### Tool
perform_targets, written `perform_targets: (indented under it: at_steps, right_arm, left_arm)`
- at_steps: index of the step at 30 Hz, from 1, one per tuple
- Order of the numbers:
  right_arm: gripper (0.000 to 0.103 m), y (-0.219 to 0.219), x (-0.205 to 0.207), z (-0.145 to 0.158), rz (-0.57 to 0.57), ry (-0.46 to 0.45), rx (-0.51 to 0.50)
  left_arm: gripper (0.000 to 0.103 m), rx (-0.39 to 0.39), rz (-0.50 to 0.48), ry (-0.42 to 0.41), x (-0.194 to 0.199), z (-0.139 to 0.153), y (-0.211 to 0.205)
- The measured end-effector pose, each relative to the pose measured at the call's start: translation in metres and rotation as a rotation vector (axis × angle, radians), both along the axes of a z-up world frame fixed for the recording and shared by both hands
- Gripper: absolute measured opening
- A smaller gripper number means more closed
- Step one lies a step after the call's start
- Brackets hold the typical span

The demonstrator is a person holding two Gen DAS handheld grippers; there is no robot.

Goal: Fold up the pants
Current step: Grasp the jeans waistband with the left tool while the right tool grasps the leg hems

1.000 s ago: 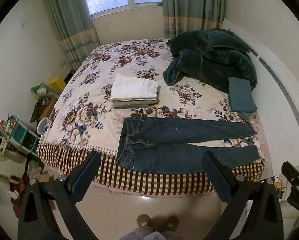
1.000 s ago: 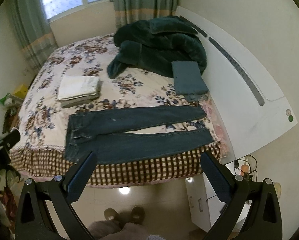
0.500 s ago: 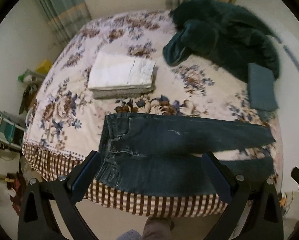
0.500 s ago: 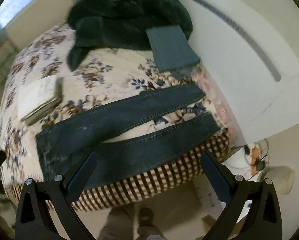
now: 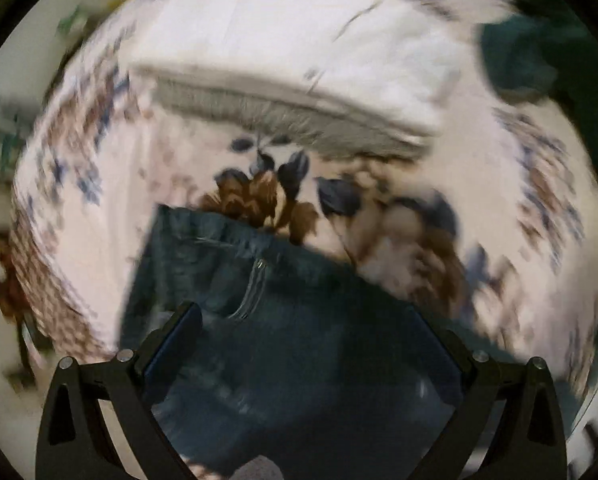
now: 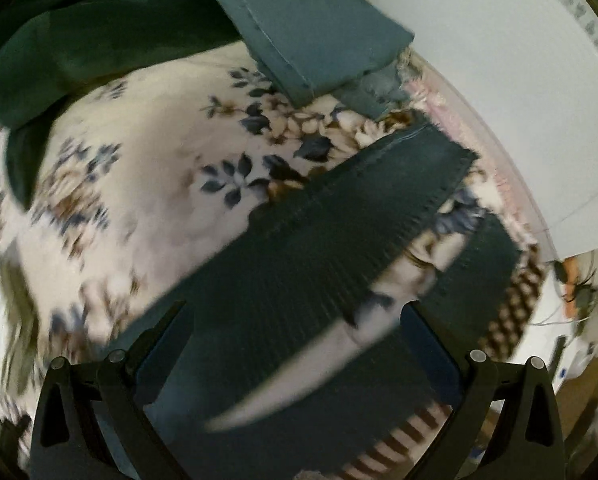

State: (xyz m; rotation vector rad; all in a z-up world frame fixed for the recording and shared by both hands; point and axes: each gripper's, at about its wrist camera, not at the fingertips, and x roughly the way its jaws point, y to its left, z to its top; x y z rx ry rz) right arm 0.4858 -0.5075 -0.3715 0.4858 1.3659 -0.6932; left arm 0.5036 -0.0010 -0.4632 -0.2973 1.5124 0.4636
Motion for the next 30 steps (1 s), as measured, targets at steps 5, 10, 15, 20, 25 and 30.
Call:
perform_targets:
  at_steps: [5, 10, 15, 20, 25, 30]
  right_arm:
    - [0.103, -0.035, 0.031, -0.072, -0.122, 0.026, 0.024]
    - [0.103, -0.063, 0.051, -0.117, -0.196, 0.064, 0.035]
    - [0.103, -0.08, 0.055, -0.152, -0.256, 0.131, 0.119]
    - [0.078, -0.084, 0.047, -0.166, -0.294, 0.13, 0.231]
    - [0.01, -0.075, 0.031, -0.169, -0.28, 0.098, 0.284]
    - [0.006, -0.051, 0.013, -0.139, -0.208, 0.032, 0.227]
  left_arm:
    - [0.101, -0.034, 0.216, 0.092, 0.016, -0.059, 0.029]
    - [0.093, -0.046, 0.402, 0.161, 0.005, -0.085, 0.047]
    - [0.062, -0.039, 0.37, 0.112, 0.002, -0.071, 0.037]
    - [0.028, -0.089, 0.364, 0.002, -0.012, -0.042, 0.034]
    - [0.019, -0.16, 0.295, -0.095, -0.036, -0.008, 0.028]
    - [0.013, -0.23, 0.26, -0.186, -0.074, 0.037, 0.018]
